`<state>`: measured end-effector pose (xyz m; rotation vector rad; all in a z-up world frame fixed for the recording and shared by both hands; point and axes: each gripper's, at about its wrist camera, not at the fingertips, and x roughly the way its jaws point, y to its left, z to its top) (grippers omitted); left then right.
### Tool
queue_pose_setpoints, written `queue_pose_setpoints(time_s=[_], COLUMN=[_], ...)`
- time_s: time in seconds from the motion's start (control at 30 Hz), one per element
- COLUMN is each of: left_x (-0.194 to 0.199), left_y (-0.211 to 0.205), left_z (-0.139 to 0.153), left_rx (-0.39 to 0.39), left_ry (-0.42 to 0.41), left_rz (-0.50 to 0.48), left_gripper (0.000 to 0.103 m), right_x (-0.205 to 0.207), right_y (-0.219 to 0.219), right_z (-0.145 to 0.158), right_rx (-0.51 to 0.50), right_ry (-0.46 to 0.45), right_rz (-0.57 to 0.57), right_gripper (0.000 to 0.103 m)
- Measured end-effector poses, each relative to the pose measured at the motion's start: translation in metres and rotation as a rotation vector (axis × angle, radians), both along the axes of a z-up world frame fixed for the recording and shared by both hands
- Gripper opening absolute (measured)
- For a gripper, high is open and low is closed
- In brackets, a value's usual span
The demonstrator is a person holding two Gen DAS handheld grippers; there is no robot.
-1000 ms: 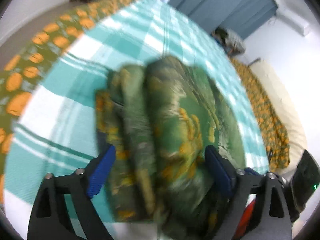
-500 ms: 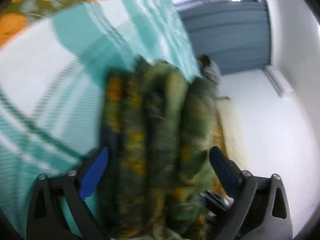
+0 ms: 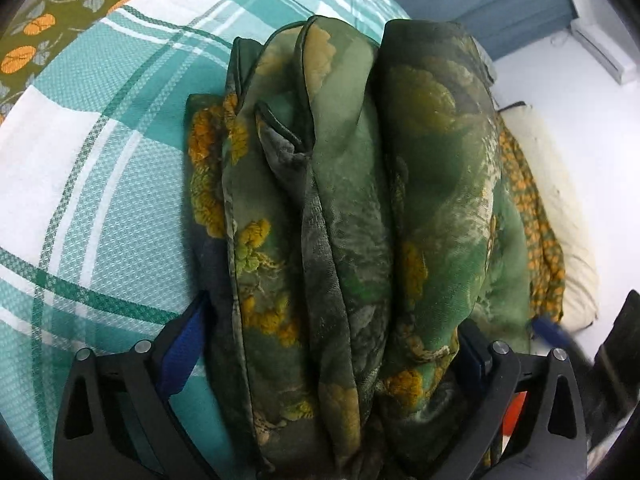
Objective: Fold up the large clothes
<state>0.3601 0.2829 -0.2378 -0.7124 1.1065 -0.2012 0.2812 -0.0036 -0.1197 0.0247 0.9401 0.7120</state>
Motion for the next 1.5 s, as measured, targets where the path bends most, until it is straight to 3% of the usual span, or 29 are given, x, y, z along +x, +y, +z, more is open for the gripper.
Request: queue_pose_setpoints(time_s=[0.13, 0.2, 0.27, 0.43, 0.5, 0.57, 0.63, 0.73, 0.87, 1.07, 1.17, 1.23, 1.3, 1.33, 1.4, 1.5], left_x=[0.008, 0.009, 0.021, 0.034, 0.036, 0.038, 0.034, 0.034, 0.058, 0.146, 0.187, 0.208, 0.213, 0.211, 0.197, 0.178], left_y=[-0.01, -0.013, -0.016, -0.022, -0.022, -0.026, -0.032, -0.046, -0.055, -0.067, -0.073, -0.074, -0.071, -0.07, -0.068, -0.068], left_z=[-0.003, -0.006, -0.009, -0.014, -0.013, -0.003, 0.019, 0.049, 0.083, 0.1, 0.081, 0.048, 0.019, 0.01, 0.012, 0.034], left_rx=[-0.005, 0.009, 0.019, 0.0, 0.001, 0.005, 0.05, 0.087, 0.064, 0.083, 0.1, 0.103, 0.099, 0.106, 0.121, 0.176], left_ry=[0.006, 0.009, 0.014, 0.025, 0.032, 0.015, -0.014, -0.08, -0.173, -0.238, -0.219, -0.15, -0.07, -0.074, -0.139, -0.176], left_rz=[-0.012, -0.018, -0.022, -0.016, 0.003, 0.0, -0.01, -0.032, -0.01, 0.004, 0.008, 0.005, 0.009, 0.018, 0.03, 0.034], left_gripper=[0.103, 0.103, 0.103, 0.103, 0.101, 0.074, 0.061, 0.056, 0.056, 0.057, 0.065, 0.07, 0.084, 0.095, 0.102, 0.1], right_x=[0.012, 0.028, 0.043, 0.07, 0.076, 0.074, 0.064, 0.048, 0.05, 0.116, 0.159, 0.184, 0.196, 0.197, 0.187, 0.163], right_y=[-0.085, -0.111, -0.124, -0.124, -0.116, -0.108, -0.103, -0.1, -0.116, -0.131, -0.147, -0.156, -0.156, -0.157, -0.159, -0.161], right_z=[0.004, -0.017, -0.05, -0.109, -0.109, -0.095, -0.075, -0.044, -0.008, 0.014, -0.004, -0.03, -0.061, -0.079, -0.088, -0.067], right_rx=[0.042, 0.054, 0.141, 0.355, 0.358, 0.298, 0.256, 0.243, 0.299, 0.332, 0.366, 0.37, 0.353, 0.327, 0.303, 0.268], right_ry=[0.007, 0.114, 0.254, 0.427, 0.423, 0.376, 0.301, 0.193, 0.093, 0.033, 0.102, 0.19, 0.312, 0.378, 0.363, 0.281], right_rz=[-0.18, -0.235, -0.224, -0.219, -0.218, -0.201, -0.168, -0.117, -0.114, -0.118, -0.14, -0.169, -0.207, -0.235, -0.251, -0.268], right_gripper=[0.082, 0.082, 0.082, 0.087, 0.084, 0.077, 0.068, 0.066, 0.066, 0.066, 0.066, 0.067, 0.073, 0.076, 0.094, 0.097])
